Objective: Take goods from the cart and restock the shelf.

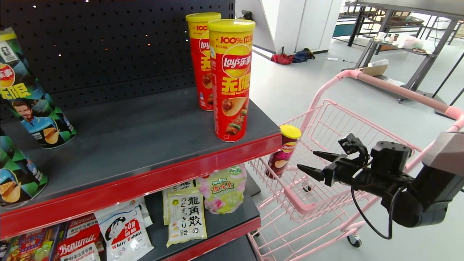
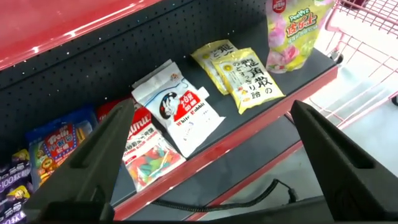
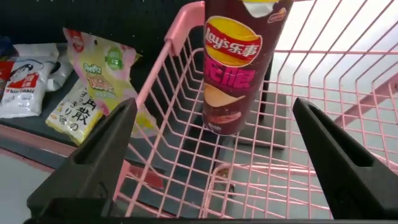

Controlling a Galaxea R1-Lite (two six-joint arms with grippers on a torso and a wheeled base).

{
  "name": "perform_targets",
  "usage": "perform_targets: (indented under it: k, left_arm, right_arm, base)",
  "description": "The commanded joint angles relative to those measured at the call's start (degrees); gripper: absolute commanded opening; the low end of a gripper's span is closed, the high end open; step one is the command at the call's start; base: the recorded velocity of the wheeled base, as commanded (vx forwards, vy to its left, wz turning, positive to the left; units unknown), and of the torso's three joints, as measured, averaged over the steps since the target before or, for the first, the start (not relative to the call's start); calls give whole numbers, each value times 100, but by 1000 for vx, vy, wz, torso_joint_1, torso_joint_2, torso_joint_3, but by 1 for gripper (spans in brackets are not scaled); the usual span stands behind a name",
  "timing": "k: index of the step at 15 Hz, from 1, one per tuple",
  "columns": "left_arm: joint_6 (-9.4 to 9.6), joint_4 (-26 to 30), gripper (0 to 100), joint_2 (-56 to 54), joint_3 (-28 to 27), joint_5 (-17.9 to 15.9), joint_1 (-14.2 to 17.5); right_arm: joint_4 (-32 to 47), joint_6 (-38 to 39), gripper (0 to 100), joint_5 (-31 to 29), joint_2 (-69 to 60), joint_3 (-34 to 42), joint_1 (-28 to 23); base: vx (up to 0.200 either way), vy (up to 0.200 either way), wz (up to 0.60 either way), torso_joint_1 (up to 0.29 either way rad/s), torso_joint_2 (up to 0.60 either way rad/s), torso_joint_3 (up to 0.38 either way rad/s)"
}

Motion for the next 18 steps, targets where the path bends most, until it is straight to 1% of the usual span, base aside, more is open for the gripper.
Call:
perform_targets:
  k: [1, 4, 6, 18]
  left_arm:
    - [2, 1, 100, -5, 2, -38, 1]
    - [10, 10, 100, -5, -7, -100, 1]
    - [28, 10, 100, -5, -7, -91, 10]
    - [46, 19, 100, -5, -7, -91, 19]
  right_arm:
    - [13, -1, 100, 14, 406, -433, -10]
    - [84, -1, 100, 14, 573, -688, 87]
    - [84, -1, 100, 14, 758, -1075, 104]
    - [128, 34, 100, 23, 1303, -2130, 298]
  base:
    - [0, 0, 0, 0, 0, 0]
    - [0, 0, 0, 0, 0, 0]
    - [0, 0, 0, 0, 0, 0]
    - [0, 0, 0, 0, 0, 0]
